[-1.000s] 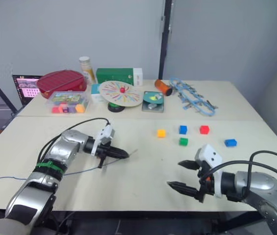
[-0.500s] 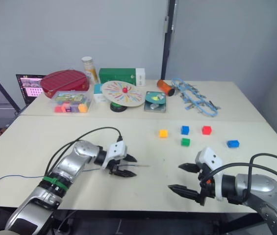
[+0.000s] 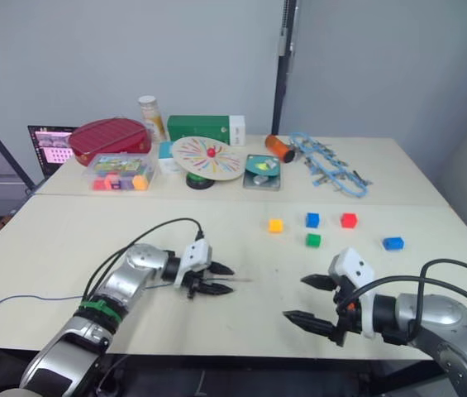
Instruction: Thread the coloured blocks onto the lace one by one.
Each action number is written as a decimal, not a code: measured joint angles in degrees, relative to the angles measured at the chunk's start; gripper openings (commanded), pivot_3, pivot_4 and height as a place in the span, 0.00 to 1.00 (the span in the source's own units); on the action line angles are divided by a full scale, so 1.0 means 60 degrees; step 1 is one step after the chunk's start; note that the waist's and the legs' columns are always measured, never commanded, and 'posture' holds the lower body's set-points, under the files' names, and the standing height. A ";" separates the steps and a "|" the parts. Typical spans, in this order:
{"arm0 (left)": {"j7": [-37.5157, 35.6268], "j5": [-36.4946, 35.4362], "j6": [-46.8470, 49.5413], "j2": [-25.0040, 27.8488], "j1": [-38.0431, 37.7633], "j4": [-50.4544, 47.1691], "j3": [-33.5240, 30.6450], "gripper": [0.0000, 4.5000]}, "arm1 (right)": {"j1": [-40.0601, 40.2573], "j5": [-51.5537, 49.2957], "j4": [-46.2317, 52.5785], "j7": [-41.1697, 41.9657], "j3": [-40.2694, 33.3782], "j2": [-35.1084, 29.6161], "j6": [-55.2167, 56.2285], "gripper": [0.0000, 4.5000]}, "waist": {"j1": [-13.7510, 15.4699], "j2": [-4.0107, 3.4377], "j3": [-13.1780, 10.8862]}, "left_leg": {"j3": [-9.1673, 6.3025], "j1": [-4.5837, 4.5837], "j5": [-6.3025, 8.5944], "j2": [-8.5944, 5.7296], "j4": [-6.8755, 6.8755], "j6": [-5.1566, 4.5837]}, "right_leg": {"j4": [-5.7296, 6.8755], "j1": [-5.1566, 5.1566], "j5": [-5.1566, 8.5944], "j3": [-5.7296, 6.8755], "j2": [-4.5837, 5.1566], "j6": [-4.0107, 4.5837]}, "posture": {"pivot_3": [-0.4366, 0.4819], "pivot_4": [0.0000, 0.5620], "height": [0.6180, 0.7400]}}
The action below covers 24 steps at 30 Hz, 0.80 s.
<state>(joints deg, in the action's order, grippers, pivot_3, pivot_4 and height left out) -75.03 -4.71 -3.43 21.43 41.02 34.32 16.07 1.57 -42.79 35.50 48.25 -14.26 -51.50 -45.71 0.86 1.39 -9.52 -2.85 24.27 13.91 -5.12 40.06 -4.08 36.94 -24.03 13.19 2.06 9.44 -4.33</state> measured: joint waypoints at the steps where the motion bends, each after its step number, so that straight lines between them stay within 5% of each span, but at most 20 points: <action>1: 0.0002 0.0004 0.0016 0.0001 0.0000 -0.0005 -0.0002 0.10 | 0.0000 0.0051 0.0001 -0.0009 0.0002 0.0000 0.0018 1.00 | 0.0000 0.0000 0.0000 | 0.0000 0.0000 0.0000 0.0000 0.0000 0.0000 | 0.0000 0.0001 0.0000 0.0000 0.0000 0.0000 | 0.48 0.27 1.00; 3: 0.0055 0.0018 0.0027 -0.0007 0.0000 -0.0018 -0.0005 0.01 | -0.0002 0.0162 0.0001 -0.0019 0.0008 0.0000 0.0050 1.00 | 0.0005 0.0000 0.0000 | 0.0000 -0.0001 0.0000 0.0000 0.0001 0.0000 | 0.0000 0.0002 0.0000 0.0001 0.0000 0.0000 | 0.48 0.27 1.00; 24: -0.0114 -0.0757 0.1058 0.0046 -0.0300 -0.1830 -0.0561 0.01 | 0.1589 0.0335 0.0229 -0.0461 -0.1181 0.0623 0.0754 1.00 | 0.0026 -0.0001 0.0000 | 0.0001 -0.0004 -0.0001 0.0000 0.0001 0.0001 | 0.0000 0.0005 0.0000 -0.0002 -0.0003 0.0000 | 0.48 0.27 1.00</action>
<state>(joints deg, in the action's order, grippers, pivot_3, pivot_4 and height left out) -75.71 -9.25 2.92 21.70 39.23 23.34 12.70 11.11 -40.78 36.88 45.49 -21.35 -47.76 -41.19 1.01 1.39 -9.52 -2.84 24.25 13.90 -5.12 40.07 -4.08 36.94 -24.00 13.19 2.05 9.42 -4.33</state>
